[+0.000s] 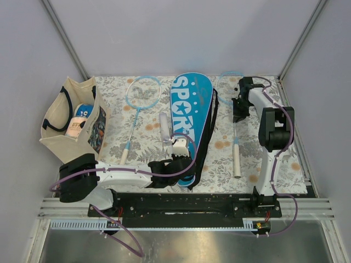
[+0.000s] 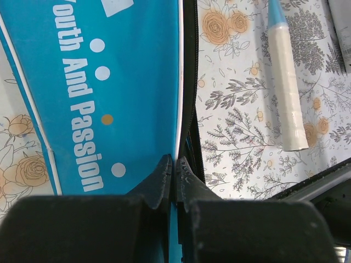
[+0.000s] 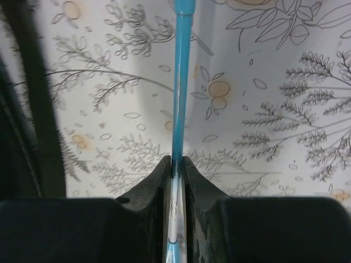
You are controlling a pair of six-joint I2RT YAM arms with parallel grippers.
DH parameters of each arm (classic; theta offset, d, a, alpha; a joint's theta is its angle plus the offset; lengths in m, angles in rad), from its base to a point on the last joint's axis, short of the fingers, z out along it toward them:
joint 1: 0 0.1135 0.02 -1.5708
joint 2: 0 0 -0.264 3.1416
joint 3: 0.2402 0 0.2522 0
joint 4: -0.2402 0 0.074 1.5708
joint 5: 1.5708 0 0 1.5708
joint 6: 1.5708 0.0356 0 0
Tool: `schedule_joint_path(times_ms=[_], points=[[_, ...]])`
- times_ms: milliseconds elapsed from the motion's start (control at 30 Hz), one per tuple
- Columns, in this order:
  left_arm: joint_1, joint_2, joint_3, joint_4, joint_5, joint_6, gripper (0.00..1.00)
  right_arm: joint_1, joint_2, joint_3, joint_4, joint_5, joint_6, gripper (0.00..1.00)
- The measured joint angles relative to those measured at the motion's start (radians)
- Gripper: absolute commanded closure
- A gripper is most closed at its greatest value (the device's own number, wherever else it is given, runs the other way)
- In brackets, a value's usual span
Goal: Pack up the badminton gear
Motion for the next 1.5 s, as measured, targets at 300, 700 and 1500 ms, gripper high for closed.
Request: schedule_joint_path(times_ms=[300, 700, 1500], points=[[0.001, 0.000, -0.005, 0.052, -0.005, 0.018, 1.00, 0.042, -0.176, -0.012, 0.002, 0.005, 0.076, 1.00], [0.010, 0.000, -0.005, 0.071, -0.007, 0.030, 1.00, 0.123, -0.450, -0.304, 0.003, 0.051, 0.151, 1.00], [0.013, 0.073, -0.005, 0.164, 0.019, 0.080, 1.00, 0.278, -1.237, -1.120, 0.227, -0.035, 0.494, 1.00]])
